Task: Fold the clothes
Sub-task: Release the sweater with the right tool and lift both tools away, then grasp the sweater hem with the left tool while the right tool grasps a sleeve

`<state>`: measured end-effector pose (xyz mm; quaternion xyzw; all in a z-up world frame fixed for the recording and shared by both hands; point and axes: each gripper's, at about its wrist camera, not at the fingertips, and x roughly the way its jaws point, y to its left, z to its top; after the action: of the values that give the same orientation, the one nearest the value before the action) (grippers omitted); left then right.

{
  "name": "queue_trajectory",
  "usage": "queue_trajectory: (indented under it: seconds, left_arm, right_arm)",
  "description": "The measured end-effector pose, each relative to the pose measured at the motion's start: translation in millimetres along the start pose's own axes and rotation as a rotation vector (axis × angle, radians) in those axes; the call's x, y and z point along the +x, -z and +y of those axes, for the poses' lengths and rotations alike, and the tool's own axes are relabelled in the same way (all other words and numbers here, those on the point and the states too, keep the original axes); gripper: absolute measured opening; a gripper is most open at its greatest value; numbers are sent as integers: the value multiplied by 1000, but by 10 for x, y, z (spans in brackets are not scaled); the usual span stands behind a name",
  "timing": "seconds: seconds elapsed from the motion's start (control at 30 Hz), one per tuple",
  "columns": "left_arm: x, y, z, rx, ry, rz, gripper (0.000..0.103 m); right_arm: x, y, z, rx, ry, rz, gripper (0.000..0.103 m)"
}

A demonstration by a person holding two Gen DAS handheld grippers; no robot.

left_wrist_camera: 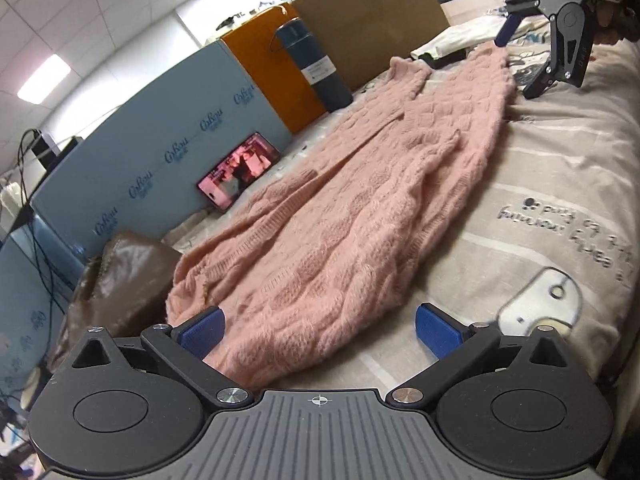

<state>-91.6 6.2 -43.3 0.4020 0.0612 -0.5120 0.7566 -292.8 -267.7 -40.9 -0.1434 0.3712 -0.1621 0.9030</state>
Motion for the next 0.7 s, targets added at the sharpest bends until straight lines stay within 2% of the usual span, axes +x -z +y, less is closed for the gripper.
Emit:
queue_trajectory:
  seconds: [0.1, 0.23, 0.3, 0.4, 0.43, 0.47, 0.53, 0.57, 0.63, 0.7]
  left_arm:
    - [80, -40, -39, 2, -19, -37, 102]
    - [186, -93, -92, 5, -45, -86, 102]
    - [239, -120, -118, 7, -58, -110, 102]
    - [227, -6, 10, -59, -82, -73, 87]
    - [224, 37, 62, -90, -81, -56, 65]
    - [237, 66, 92, -127, -73, -40, 39]
    - [248, 115, 118, -183, -62, -34, 30]
    - [253, 121, 123, -197, -59, -37, 26]
    - [262, 126, 153, -233, -61, -45, 20]
    - [254, 110, 270, -316, -59, -74, 16]
  right_arm:
    - [86, -113, 57, -16, -35, -49, 103]
    - [199, -261, 212, -6, -152, -142, 101]
    - [213, -296, 242, -13, -151, -161, 100]
    - [229, -245, 64, 35, -98, -152, 100]
    - [237, -200, -36, 74, -78, -140, 96]
    - [239, -147, -140, 118, -60, -131, 91]
    - [240, -46, -345, 208, -24, -116, 67]
    - [234, -4, -436, 252, -8, -118, 60]
    - [215, 73, -604, 338, -4, -128, 32]
    - [195, 79, -725, 385, -16, -174, 20]
